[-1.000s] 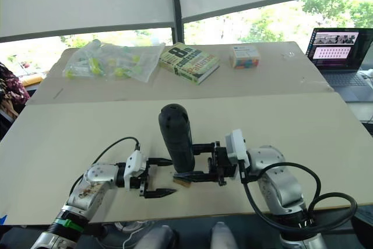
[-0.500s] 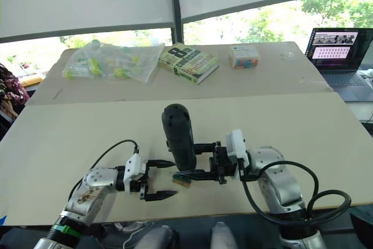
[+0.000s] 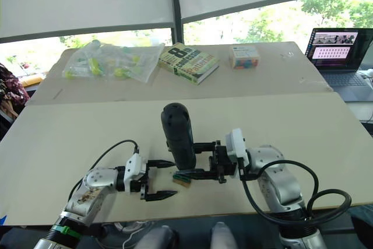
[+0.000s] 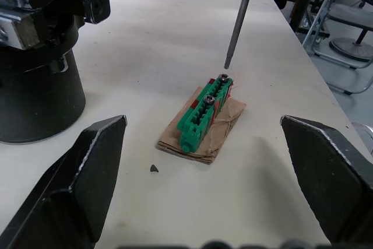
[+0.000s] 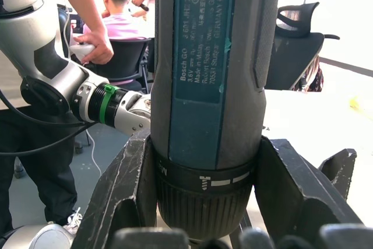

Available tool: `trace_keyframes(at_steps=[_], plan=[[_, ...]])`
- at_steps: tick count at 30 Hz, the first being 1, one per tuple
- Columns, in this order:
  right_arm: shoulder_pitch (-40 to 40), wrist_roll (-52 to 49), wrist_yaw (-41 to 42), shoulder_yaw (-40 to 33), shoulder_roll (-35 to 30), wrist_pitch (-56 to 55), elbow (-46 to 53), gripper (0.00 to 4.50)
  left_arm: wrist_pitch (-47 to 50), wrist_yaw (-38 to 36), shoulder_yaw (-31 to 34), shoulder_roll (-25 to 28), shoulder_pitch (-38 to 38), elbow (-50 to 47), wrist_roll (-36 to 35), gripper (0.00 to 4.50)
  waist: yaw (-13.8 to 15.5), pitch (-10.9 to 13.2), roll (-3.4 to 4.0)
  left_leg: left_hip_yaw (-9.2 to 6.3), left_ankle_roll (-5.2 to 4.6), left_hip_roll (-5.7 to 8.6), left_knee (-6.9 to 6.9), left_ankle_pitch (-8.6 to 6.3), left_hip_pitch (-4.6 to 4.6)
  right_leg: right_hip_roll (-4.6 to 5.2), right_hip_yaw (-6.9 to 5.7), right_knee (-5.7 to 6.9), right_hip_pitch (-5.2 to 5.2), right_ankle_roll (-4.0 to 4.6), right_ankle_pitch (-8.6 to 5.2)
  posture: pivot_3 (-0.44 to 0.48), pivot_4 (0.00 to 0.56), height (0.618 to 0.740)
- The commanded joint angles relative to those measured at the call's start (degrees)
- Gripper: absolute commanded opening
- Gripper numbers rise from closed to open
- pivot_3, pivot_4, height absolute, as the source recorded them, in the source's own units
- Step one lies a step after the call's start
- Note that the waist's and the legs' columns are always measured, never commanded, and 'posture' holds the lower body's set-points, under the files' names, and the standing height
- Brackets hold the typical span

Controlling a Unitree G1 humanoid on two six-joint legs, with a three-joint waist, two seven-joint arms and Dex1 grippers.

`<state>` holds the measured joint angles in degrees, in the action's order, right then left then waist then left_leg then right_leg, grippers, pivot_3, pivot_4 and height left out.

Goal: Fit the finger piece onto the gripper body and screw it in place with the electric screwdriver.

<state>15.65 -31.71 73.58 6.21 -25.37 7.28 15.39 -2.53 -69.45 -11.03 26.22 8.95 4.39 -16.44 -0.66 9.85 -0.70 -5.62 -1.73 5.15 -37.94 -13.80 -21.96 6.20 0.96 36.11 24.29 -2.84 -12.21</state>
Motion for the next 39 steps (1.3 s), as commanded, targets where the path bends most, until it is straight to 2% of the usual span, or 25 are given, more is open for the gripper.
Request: trace_keyframes(at_steps=[1, 39], plan=[[1.3, -1.3, 0.1, -0.3, 0.6, -2.2, 1.8, 1.92, 0.7, -0.1, -0.7, 0.4, -1.4, -0.6, -0.3, 4.50, 0.0, 0.0, 0.00, 0.00, 0.00, 0.00, 0.00, 0.00, 0.00, 0.00, 0.00, 0.00, 0.00, 0.00, 0.00, 0.000, 0.150, 0.740], [2.1, 0.7, -0.5, 1.6, 0.6, -2.5, -0.3, 1.92, 0.6, 1.2, -0.8, 1.1, -2.2, -1.0, -0.2, 4.50, -0.1, 0.0, 0.00, 0.00, 0.00, -0.01, 0.00, 0.00, 0.02, -0.01, 0.00, 0.00, 0.00, 0.00, 0.00, 0.000, 0.150, 0.740]])
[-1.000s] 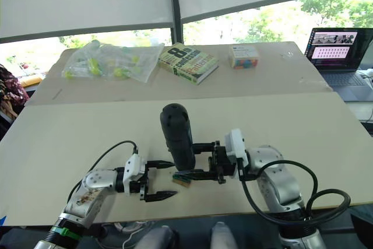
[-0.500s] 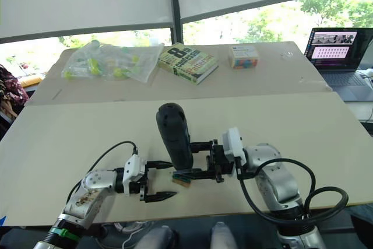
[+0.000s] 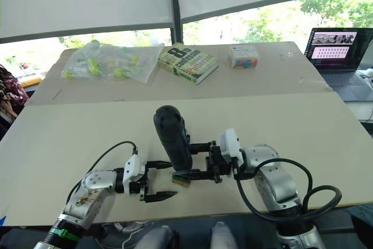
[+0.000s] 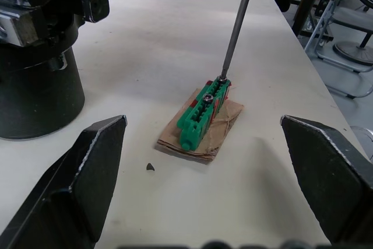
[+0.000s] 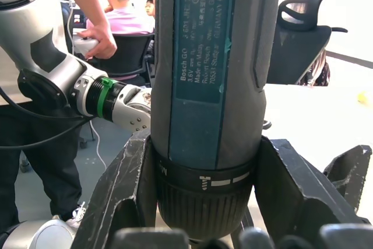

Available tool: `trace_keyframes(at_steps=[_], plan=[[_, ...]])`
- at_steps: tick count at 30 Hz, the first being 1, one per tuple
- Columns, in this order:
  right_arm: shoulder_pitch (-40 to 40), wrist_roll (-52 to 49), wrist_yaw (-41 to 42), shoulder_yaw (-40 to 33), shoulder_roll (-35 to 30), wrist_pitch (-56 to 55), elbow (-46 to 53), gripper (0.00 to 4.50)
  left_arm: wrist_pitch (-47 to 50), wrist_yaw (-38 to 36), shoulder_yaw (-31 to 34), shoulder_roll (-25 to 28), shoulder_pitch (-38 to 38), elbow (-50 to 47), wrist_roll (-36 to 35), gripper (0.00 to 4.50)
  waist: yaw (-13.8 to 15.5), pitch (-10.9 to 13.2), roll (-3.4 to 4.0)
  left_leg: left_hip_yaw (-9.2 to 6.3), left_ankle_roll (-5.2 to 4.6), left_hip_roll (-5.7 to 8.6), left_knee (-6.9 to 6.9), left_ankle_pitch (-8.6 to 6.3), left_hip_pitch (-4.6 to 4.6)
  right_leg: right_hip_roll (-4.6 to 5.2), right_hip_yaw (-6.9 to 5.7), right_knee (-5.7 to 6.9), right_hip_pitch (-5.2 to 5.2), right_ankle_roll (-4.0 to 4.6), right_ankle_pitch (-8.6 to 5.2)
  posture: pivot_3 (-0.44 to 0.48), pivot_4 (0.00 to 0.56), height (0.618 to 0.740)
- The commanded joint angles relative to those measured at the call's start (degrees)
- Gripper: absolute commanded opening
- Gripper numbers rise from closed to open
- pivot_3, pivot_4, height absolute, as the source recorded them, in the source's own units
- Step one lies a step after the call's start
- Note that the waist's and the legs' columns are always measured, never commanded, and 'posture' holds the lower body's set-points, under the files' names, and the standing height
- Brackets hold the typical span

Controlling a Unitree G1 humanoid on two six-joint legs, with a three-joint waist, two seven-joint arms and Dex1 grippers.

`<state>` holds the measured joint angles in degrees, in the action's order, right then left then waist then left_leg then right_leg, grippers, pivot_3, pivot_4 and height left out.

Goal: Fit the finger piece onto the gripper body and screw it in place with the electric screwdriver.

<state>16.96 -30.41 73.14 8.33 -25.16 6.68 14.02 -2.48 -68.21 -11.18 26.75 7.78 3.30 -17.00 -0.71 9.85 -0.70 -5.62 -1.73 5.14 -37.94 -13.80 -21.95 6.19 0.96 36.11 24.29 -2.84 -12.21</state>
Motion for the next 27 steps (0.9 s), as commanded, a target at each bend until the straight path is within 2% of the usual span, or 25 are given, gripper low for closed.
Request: trace_keyframes(at_steps=[1, 27], plan=[[0.8, -0.5, -0.1, -0.4, 0.4, -2.0, 1.1, 1.92, 0.5, 0.0, -0.6, 0.5, -1.1, 0.1, 0.4, 4.50, 0.0, 0.0, 0.00, 0.00, 0.00, 0.00, 0.00, 0.00, 0.00, 0.00, 0.00, 0.00, 0.00, 0.00, 0.00, 0.000, 0.150, 0.740], [3.1, -4.3, -1.6, -1.4, 0.5, 1.7, 3.9, 1.92, -0.5, -1.0, 0.9, 0.2, 0.2, 1.1, -1.5, 4.50, 0.0, 0.0, 0.00, 0.00, 0.00, 0.00, 0.00, 0.00, 0.00, 0.00, 0.00, 0.00, 0.01, 0.00, 0.00, 0.000, 0.150, 0.740]])
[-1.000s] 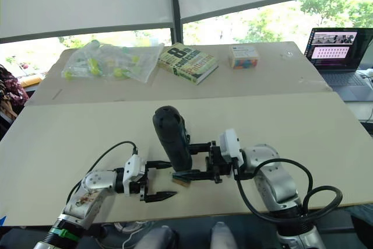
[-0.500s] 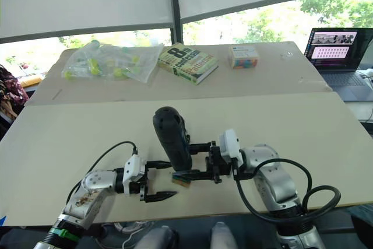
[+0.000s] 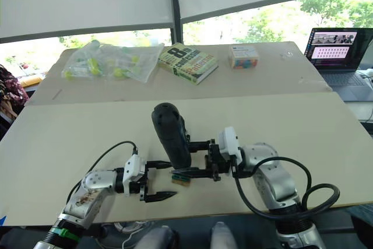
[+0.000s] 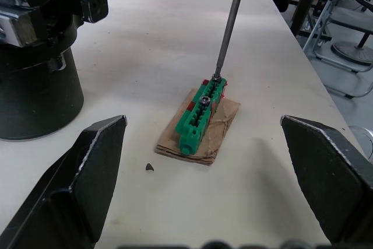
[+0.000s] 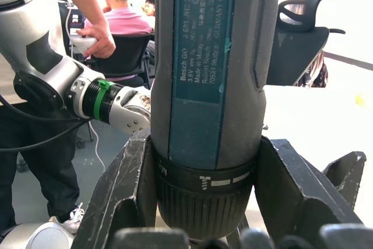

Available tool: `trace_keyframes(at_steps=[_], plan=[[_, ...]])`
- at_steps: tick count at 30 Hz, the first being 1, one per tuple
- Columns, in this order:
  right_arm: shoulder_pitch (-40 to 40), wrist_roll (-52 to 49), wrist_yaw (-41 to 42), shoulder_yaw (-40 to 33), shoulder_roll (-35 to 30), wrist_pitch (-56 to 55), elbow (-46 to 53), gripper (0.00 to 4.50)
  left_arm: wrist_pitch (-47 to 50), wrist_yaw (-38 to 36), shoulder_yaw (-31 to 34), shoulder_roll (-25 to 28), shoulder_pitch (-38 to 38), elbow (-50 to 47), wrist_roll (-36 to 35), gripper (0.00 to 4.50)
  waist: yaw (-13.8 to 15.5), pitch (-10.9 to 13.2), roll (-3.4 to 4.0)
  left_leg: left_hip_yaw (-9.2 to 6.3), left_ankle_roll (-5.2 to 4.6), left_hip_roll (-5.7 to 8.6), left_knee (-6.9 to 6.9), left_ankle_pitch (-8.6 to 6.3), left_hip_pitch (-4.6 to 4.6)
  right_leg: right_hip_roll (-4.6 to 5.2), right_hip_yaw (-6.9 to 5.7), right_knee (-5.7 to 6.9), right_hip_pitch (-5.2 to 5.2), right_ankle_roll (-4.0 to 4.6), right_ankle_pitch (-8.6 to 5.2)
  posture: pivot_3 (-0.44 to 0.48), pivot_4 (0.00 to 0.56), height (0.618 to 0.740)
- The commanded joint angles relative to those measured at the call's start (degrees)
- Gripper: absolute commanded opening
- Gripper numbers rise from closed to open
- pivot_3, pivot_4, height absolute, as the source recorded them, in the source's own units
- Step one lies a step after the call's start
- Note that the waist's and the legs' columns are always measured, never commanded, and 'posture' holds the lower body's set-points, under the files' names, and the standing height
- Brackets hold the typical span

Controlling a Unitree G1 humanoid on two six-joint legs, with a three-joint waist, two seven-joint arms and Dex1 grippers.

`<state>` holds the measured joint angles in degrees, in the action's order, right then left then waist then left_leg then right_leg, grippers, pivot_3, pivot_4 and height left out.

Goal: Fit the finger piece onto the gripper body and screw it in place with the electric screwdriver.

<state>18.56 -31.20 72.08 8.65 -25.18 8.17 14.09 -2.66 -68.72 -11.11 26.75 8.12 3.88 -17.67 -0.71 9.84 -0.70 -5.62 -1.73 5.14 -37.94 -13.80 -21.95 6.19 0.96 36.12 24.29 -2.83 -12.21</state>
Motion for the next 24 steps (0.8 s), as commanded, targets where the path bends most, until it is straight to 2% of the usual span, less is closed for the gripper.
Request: trace_keyframes(at_steps=[1, 12, 20, 24], plan=[[1.6, -3.8, -0.7, -1.7, 0.5, 0.4, 4.0, 1.92, -0.4, -0.6, 0.9, 0.3, -0.1, 0.5, -1.1, 4.50, 0.0, 0.0, 0.00, 0.00, 0.00, 0.00, 0.00, 0.00, 0.00, 0.00, 0.00, 0.00, 0.01, 0.00, 0.00, 0.000, 0.150, 0.740], [3.7, -7.9, -2.1, -5.0, -1.4, 2.8, 6.1, 1.92, -1.6, -2.5, 5.8, 2.4, -2.7, -3.8, -5.7, 4.50, 0.0, 0.0, 0.00, 0.00, 0.00, 0.00, 0.00, 0.00, -0.06, 0.01, 0.00, -0.01, 0.05, 0.00, 0.00, 0.000, 0.150, 0.740], [8.4, -10.4, -4.2, -10.9, -4.0, 5.3, 2.7, 1.92, 7.0, 0.5, 14.2, 6.3, -5.8, -13.0, -15.1, 4.50, 0.0, 0.0, -0.01, -0.02, 0.00, -0.01, 0.00, 0.00, -0.08, 0.01, 0.01, -0.02, 0.07, 0.01, 0.01, 0.000, 0.150, 0.740], [11.1, -10.5, -5.2, -12.3, -3.9, 5.8, -0.4, 1.92, 10.0, 1.9, 16.3, 6.9, -5.7, -14.4, -17.2, 4.50, 0.0, 0.0, -0.01, -0.01, 0.00, 0.00, 0.00, 0.00, -0.06, 0.01, 0.01, -0.03, 0.05, 0.01, 0.01, 0.000, 0.150, 0.740]])
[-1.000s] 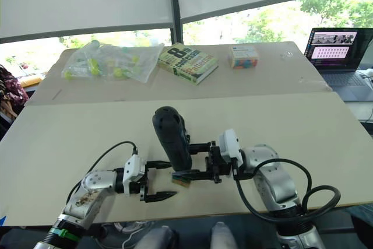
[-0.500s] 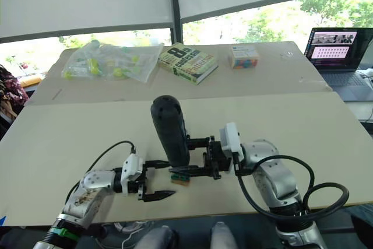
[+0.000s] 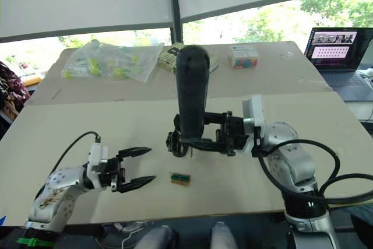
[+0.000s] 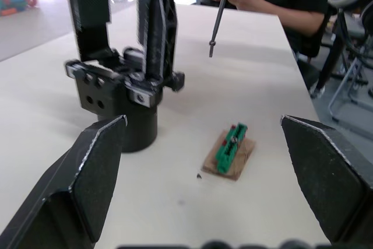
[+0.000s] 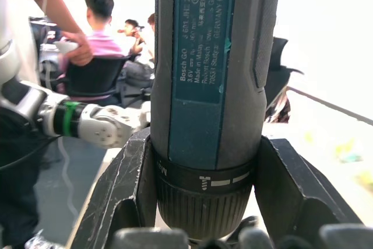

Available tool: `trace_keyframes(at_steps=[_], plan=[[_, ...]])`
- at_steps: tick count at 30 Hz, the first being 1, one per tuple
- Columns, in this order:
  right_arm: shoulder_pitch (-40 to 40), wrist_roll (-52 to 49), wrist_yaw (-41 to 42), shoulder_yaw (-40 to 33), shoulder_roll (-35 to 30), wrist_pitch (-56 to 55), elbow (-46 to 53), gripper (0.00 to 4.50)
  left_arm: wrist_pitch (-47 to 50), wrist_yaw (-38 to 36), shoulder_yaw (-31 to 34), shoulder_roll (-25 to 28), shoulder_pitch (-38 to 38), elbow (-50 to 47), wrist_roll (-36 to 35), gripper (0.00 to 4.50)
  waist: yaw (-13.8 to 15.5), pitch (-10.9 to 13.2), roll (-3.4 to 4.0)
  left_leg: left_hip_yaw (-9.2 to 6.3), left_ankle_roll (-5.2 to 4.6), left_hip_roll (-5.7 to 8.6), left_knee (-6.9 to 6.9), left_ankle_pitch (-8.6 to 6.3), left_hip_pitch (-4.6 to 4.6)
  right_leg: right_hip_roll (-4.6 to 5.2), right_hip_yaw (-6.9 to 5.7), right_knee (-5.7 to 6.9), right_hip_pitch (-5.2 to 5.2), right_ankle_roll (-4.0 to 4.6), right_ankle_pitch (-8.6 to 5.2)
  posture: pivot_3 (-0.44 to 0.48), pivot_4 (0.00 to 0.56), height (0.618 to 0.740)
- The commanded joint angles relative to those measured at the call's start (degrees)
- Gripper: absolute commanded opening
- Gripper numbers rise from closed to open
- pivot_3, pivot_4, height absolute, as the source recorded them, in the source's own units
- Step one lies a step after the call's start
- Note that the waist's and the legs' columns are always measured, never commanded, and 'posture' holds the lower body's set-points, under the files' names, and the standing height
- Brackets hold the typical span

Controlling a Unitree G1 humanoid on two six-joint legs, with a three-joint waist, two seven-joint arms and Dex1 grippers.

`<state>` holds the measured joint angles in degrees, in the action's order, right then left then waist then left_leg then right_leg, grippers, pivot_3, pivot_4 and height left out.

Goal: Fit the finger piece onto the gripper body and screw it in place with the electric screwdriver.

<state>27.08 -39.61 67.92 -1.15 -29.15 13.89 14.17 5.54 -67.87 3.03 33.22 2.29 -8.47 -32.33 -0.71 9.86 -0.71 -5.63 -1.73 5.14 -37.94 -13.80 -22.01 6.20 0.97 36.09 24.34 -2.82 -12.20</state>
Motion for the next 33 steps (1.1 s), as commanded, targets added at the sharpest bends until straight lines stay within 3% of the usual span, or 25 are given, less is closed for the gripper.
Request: trace_keyframes(at_steps=[1, 13, 33], plan=[[3.7, -2.0, -1.6, -2.9, 0.4, 0.2, -1.5, 1.92, 2.4, 1.5, 2.9, 0.5, 0.4, -2.0, -3.0, 4.50, 0.0, 0.0, 0.00, 0.00, 0.00, 0.00, 0.00, 0.00, 0.00, 0.00, 0.00, 0.01, 0.01, 0.00, 0.00, 0.000, 0.150, 0.740], [12.3, -1.7, -4.1, -1.3, 5.3, 2.4, -6.7, 1.92, 5.4, 3.3, 4.2, 0.6, 4.7, 0.0, -3.6, 4.50, -0.1, 0.0, 0.00, 0.00, 0.02, 0.00, 0.00, 0.01, -0.10, -0.01, 0.01, 0.02, 0.13, 0.05, 0.03, 0.000, 0.150, 0.740], [12.4, 2.7, -3.4, 2.1, 11.1, 0.7, -10.1, 1.92, 3.8, 3.6, 1.5, -1.3, 6.6, 3.0, 1.2, 4.50, -0.1, 0.0, 0.01, 0.00, 0.06, 0.01, 0.00, 0.03, -0.25, -0.01, 0.01, 0.07, 0.35, 0.08, 0.06, 0.000, 0.150, 0.740]])
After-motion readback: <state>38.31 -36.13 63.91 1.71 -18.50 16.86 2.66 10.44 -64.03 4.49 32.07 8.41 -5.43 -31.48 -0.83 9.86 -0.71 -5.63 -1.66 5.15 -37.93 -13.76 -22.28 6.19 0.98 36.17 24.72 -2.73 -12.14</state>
